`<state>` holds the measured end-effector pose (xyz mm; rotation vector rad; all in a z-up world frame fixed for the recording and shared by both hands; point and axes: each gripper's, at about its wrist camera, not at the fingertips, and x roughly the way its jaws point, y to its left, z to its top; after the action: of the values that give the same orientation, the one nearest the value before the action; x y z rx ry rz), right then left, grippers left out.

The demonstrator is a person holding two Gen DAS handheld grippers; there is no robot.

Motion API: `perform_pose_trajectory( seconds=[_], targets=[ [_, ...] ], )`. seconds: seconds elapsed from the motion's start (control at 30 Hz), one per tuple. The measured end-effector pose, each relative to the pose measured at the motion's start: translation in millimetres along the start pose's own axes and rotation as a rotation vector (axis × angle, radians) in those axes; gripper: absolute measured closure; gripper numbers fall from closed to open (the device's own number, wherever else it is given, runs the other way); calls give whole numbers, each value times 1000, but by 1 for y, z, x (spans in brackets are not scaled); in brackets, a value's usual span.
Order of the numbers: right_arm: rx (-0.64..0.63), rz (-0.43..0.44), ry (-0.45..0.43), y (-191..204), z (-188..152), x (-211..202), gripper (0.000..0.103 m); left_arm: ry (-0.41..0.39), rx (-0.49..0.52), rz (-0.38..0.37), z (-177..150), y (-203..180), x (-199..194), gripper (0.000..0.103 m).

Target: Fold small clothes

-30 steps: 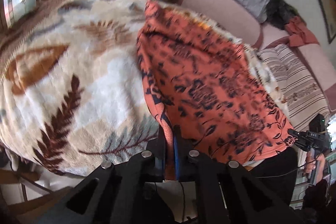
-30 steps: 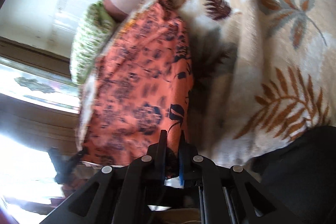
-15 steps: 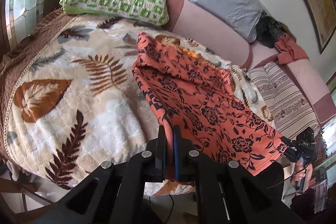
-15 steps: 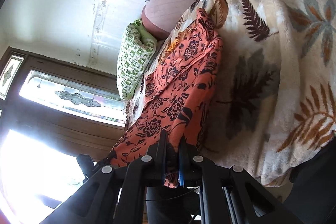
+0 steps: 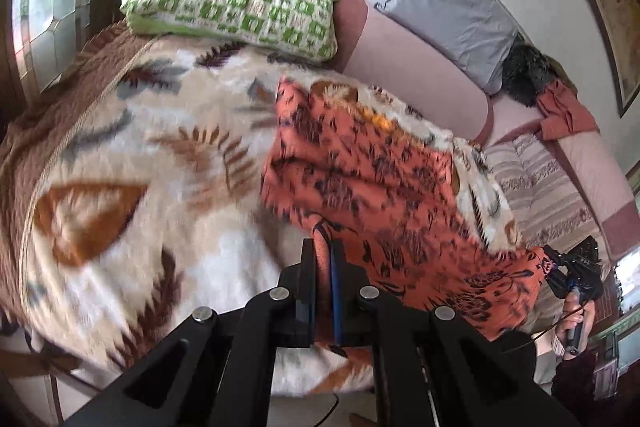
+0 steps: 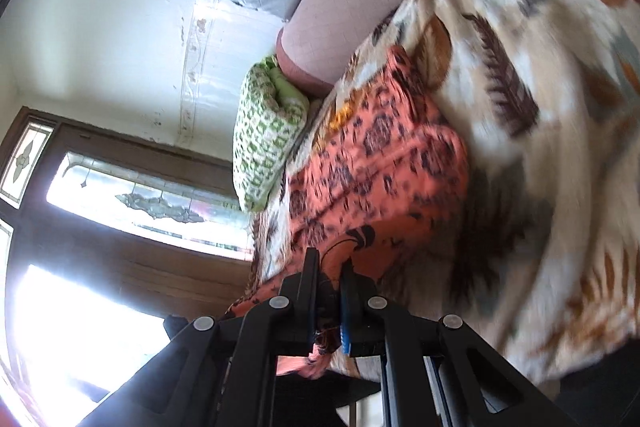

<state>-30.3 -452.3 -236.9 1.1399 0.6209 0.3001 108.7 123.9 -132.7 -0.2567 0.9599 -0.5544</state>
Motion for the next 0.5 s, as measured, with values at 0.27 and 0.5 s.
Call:
perform_pose_trajectory(
  seconds=[0.27, 0.5],
  targets=[
    [22, -82, -48, 8, 128, 76, 94, 21, -3, 10, 125, 8, 83, 97],
    [143, -157, -101, -40, 226, 170, 94, 116, -65, 82, 186, 39, 210, 97]
  ],
)
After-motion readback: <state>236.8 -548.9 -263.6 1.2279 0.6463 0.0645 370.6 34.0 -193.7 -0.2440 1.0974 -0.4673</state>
